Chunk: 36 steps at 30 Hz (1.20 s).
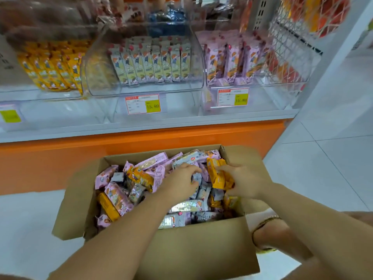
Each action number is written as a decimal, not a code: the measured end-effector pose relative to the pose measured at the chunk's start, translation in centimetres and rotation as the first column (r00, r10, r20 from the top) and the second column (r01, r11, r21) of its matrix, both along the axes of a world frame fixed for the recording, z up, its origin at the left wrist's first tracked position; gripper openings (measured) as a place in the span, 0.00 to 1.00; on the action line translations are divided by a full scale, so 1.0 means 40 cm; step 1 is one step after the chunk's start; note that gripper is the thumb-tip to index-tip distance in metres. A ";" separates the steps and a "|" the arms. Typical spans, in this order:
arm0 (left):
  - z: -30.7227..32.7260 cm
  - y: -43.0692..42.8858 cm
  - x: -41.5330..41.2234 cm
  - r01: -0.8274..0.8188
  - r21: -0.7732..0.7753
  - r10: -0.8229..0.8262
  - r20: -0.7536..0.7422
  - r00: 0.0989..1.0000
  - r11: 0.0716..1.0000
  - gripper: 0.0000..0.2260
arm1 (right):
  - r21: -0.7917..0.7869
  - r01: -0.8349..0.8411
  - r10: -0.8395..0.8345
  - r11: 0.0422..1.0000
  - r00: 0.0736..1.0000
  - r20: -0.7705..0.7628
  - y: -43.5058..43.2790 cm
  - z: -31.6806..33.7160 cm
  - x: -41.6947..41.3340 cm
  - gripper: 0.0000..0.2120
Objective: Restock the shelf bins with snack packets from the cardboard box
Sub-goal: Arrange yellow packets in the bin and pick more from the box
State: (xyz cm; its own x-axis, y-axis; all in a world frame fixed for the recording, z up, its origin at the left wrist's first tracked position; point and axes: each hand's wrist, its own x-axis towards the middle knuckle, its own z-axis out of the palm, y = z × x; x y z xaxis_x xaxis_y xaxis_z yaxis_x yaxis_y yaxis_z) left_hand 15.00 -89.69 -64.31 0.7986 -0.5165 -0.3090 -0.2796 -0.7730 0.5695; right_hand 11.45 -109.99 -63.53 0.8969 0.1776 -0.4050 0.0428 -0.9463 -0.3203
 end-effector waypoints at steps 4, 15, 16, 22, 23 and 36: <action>-0.017 -0.080 -0.006 0.063 -0.019 -0.064 -0.083 0.995 0.998 0.22 | -0.163 -0.117 0.118 0.980 0.993 -0.008 -0.045 -0.011 0.004 0.41; -0.069 -0.148 -0.003 -0.110 -0.198 0.068 -0.207 0.976 0.974 0.22 | -0.254 -0.058 0.108 0.965 0.976 0.187 -0.020 -0.062 -0.041 0.40; -0.072 -0.144 -0.002 -0.111 -0.208 0.069 -0.199 0.978 0.972 0.22 | -0.230 -0.048 0.093 0.972 0.978 0.187 -0.019 -0.057 -0.039 0.39; -0.079 -0.112 -0.004 -0.119 -0.293 0.090 -0.111 0.990 0.949 0.22 | 0.025 0.054 -0.056 0.998 0.995 0.081 0.021 -0.042 -0.041 0.37; -0.076 -0.102 -0.002 -0.119 -0.297 0.095 -0.093 0.991 0.947 0.21 | 0.043 0.057 -0.060 0.997 0.995 0.083 0.026 -0.042 -0.041 0.36; 0.113 0.032 0.028 -0.297 -0.445 0.327 -0.011 0.945 0.845 0.06 | 0.150 0.034 -0.050 0.988 0.993 0.105 0.010 0.022 0.003 0.10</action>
